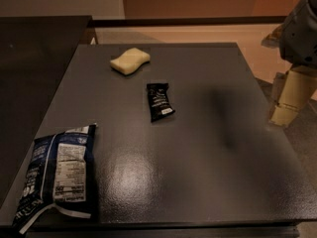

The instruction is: Pick rxbar chocolate

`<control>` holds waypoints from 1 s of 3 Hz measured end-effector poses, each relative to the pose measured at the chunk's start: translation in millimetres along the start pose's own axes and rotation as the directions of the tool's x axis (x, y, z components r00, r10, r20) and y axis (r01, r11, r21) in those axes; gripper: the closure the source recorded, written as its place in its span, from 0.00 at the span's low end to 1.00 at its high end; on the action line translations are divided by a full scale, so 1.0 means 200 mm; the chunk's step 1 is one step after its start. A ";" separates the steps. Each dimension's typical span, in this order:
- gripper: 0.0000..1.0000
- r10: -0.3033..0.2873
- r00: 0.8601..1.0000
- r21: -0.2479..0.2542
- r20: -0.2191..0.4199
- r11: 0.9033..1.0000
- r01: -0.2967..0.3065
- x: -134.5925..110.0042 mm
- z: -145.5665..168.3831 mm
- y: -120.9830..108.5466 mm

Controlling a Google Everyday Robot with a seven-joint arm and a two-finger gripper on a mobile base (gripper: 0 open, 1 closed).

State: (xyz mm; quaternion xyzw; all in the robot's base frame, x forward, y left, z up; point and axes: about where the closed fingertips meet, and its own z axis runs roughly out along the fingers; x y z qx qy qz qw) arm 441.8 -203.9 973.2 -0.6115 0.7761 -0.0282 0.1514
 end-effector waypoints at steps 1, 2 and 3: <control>0.00 -0.010 0.999 -0.026 0.041 1.000 0.011 -0.11 0.09 -0.02; 0.00 -0.016 0.992 -0.054 0.122 0.998 0.022 -0.27 0.20 -0.06; 0.00 -0.021 0.980 -0.072 0.199 0.997 0.036 -0.40 0.31 -0.09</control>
Offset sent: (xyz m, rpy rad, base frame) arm 0.0567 0.0881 -0.0403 0.2220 0.0378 0.0940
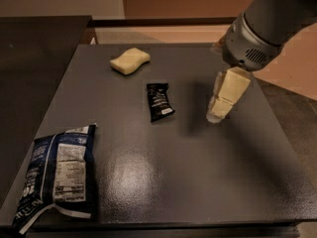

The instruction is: Pick rxbar chocolate

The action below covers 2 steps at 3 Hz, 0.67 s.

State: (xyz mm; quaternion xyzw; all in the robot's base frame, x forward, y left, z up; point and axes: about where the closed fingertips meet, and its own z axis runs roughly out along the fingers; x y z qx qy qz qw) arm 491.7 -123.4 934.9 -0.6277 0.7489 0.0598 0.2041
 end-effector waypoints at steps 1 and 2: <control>0.00 -0.008 0.997 -0.016 0.073 1.000 0.010 -0.10 0.12 -0.04; 0.00 -0.018 0.991 -0.034 0.134 0.999 0.023 -0.17 0.24 -0.06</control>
Offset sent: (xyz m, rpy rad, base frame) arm 0.0404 0.0673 -0.0508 0.2047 -0.0007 0.0847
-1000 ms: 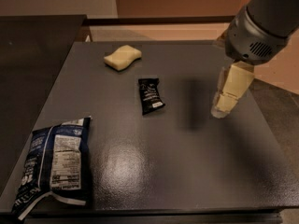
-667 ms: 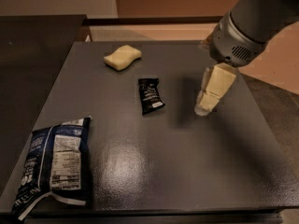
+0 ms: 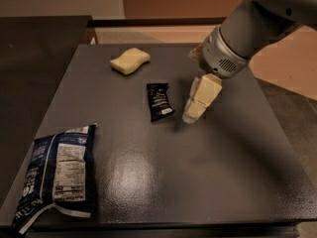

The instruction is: Pick rxbar chocolate

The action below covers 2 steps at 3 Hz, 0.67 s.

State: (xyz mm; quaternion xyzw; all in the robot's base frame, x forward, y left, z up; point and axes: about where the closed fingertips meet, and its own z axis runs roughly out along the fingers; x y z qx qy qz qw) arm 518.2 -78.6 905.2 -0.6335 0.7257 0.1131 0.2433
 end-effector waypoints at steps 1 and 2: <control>0.00 -0.020 0.999 -0.017 0.040 1.000 0.021 -0.03 0.13 -0.01; 0.00 -0.042 0.995 -0.021 0.085 0.999 0.044 -0.04 0.24 0.00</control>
Offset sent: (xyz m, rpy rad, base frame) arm 0.0188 0.0444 -0.0596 0.1278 -0.0339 0.0895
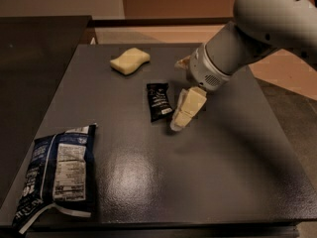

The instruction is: Pick rxbar chocolate

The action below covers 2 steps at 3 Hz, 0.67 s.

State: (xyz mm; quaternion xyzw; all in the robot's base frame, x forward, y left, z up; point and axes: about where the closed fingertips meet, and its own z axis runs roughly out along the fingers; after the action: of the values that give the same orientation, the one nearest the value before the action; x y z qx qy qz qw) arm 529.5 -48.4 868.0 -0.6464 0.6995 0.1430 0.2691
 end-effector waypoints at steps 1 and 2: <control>0.00 -0.003 0.999 -0.013 0.046 1.000 0.004 0.00 0.10 0.00; 0.00 0.021 0.997 -0.044 0.079 0.999 -0.018 0.01 0.17 -0.01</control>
Offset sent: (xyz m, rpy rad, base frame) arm 0.0182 0.0219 -0.0474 0.1341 0.0840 0.0159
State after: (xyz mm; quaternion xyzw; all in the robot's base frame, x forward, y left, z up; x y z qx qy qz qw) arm 538.3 -31.6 838.4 -0.6390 0.6914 0.1863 0.2810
